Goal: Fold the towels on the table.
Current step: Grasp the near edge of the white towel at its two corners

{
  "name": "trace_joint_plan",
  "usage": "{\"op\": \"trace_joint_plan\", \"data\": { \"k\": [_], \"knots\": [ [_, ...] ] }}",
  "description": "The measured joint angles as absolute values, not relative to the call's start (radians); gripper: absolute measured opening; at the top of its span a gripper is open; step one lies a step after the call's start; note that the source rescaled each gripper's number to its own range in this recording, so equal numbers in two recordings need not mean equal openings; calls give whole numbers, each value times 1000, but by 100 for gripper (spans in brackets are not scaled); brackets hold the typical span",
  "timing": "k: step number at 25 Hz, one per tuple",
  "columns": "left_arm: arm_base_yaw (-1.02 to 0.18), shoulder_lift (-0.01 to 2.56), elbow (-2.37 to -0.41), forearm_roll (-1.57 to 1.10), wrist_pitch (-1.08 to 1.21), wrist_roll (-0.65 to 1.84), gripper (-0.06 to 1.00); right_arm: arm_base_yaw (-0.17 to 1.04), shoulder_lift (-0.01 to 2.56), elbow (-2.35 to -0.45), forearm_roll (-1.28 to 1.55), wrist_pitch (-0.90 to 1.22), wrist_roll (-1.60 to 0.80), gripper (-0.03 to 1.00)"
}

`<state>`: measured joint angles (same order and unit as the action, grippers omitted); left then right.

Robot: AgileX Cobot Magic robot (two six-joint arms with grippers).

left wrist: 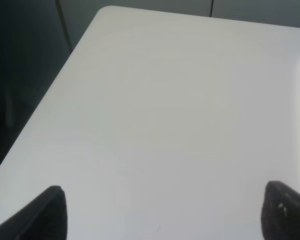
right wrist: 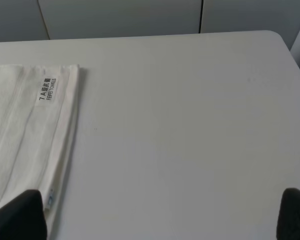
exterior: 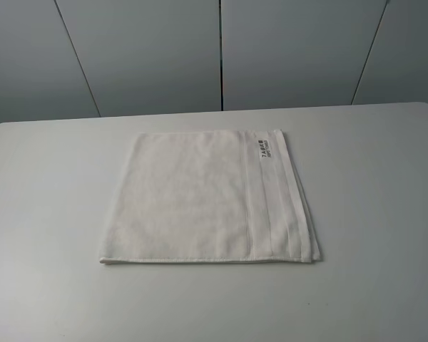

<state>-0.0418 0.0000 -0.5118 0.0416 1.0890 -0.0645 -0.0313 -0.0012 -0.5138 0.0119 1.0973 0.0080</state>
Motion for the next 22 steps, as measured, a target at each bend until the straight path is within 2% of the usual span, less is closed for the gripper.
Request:
{"op": "trace_joint_plan", "data": {
  "k": [22],
  "knots": [
    [-42, 0, -512, 42, 1089, -64, 100, -31, -1, -514, 12, 1097, 8, 100]
  ]
}}
